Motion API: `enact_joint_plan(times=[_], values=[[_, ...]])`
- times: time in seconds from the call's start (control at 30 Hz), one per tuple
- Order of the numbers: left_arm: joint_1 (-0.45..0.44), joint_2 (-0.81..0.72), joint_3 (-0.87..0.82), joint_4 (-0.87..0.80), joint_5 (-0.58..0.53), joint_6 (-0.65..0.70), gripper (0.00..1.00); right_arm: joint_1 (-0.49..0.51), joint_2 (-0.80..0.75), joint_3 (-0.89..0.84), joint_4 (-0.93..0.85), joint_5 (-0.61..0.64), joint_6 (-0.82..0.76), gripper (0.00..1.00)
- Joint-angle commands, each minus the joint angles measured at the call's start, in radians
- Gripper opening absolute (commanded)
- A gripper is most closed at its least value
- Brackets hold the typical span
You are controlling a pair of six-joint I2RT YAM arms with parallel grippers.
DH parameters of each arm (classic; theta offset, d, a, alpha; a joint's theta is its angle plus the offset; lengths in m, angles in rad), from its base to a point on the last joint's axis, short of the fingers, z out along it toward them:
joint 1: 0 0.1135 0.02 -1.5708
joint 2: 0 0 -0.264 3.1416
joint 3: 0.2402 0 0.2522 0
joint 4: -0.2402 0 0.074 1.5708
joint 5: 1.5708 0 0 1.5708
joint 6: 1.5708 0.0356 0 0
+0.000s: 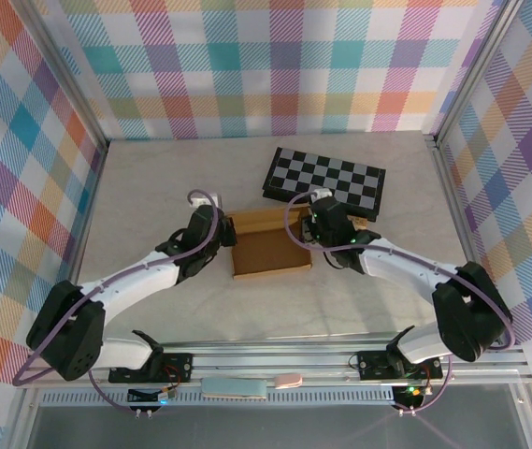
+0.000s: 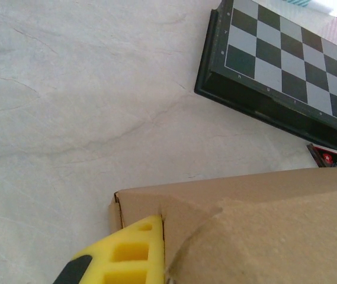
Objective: Fold the paper box
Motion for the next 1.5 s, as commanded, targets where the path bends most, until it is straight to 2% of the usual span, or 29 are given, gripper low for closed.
enact_joint_plan(times=[0.0, 0.3, 0.6, 0.8, 0.93, 1.0, 1.1, 1.27, 1.37, 1.47], values=[[-0.039, -0.021, -0.055, 0.045, 0.025, -0.042, 0.00, 0.022, -0.011, -0.037, -0.002, -0.005, -0.030, 0.01], [-0.093, -0.016, -0.126, 0.100, -0.036, -0.043, 0.00, 0.036, -0.033, -0.100, 0.027, 0.006, -0.036, 0.04], [-0.138, -0.017, -0.164, 0.049, -0.097, -0.073, 0.00, 0.036, -0.042, -0.098, -0.028, 0.011, -0.018, 0.07], [-0.157, -0.007, -0.165, 0.018, -0.147, -0.056, 0.00, 0.036, -0.083, -0.038, -0.145, -0.018, 0.052, 0.19], [-0.168, 0.013, -0.141, -0.004, -0.172, -0.049, 0.00, 0.036, -0.128, 0.020, -0.270, -0.044, 0.118, 0.38], [-0.171, 0.017, -0.137, -0.003, -0.181, -0.051, 0.00, 0.037, -0.165, 0.055, -0.352, -0.067, 0.158, 0.44], [-0.172, 0.026, -0.132, 0.000, -0.184, -0.054, 0.00, 0.036, -0.272, 0.073, -0.456, -0.124, 0.239, 0.51], [-0.173, 0.034, -0.131, 0.000, -0.194, -0.060, 0.00, 0.037, -0.432, 0.107, -0.609, -0.189, 0.418, 0.55], [-0.177, 0.035, -0.127, -0.004, -0.197, -0.066, 0.00, 0.036, -0.464, 0.140, -0.633, -0.182, 0.636, 0.56], [-0.182, 0.037, -0.125, -0.009, -0.203, -0.075, 0.00, 0.036, -0.434, 0.159, -0.546, -0.168, 0.910, 0.58]])
